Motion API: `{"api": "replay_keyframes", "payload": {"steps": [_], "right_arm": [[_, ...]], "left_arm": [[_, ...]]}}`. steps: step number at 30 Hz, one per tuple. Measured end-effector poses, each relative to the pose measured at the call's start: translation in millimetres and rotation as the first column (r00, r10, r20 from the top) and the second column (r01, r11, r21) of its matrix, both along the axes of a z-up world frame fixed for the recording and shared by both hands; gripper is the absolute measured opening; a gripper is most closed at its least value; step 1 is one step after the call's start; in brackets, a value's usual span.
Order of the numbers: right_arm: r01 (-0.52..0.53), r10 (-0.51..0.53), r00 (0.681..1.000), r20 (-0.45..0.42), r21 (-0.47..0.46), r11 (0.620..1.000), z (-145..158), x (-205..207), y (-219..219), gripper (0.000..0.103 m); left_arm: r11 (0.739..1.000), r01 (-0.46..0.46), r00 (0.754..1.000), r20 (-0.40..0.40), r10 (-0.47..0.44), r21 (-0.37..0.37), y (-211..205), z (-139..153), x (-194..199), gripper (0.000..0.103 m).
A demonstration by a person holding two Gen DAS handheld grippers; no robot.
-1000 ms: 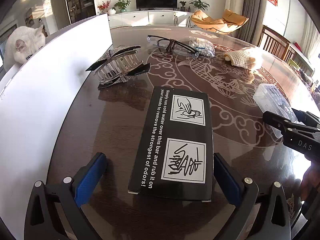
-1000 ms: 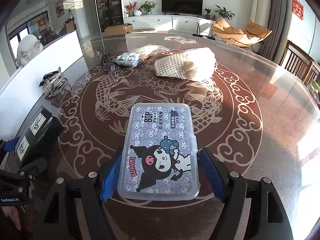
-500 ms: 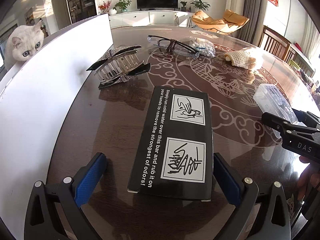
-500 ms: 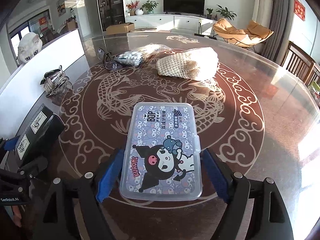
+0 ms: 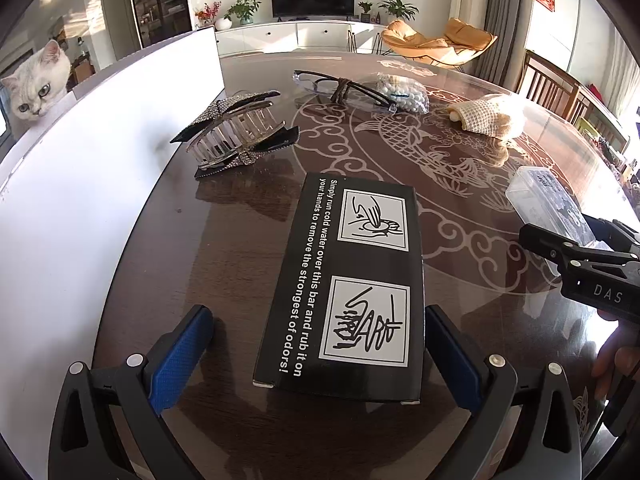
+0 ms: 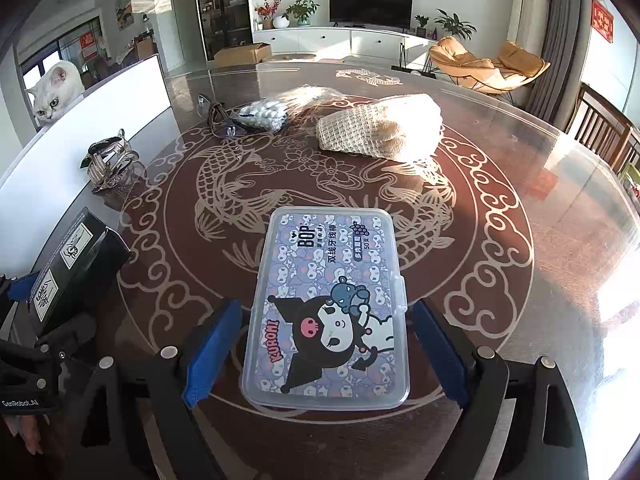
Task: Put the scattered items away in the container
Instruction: 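Grasp the clear Kuromi box with the right gripper while the left closes on the black box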
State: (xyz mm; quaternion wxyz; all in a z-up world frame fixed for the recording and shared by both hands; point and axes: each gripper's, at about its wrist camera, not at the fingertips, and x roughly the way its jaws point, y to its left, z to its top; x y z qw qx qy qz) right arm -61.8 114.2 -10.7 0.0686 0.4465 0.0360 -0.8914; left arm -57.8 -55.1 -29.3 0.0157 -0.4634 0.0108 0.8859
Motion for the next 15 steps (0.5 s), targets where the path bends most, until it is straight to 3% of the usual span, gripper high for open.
{"api": "replay_keyframes", "payload": {"steps": [15], "right_arm": [[-0.003,0.003,1.000,0.001,-0.005,1.000,0.0,-0.3,0.6,0.089]], "left_arm": [[1.000,0.003,1.000,0.013,-0.003,-0.001,-0.4,0.7,-1.8,0.103]]}}
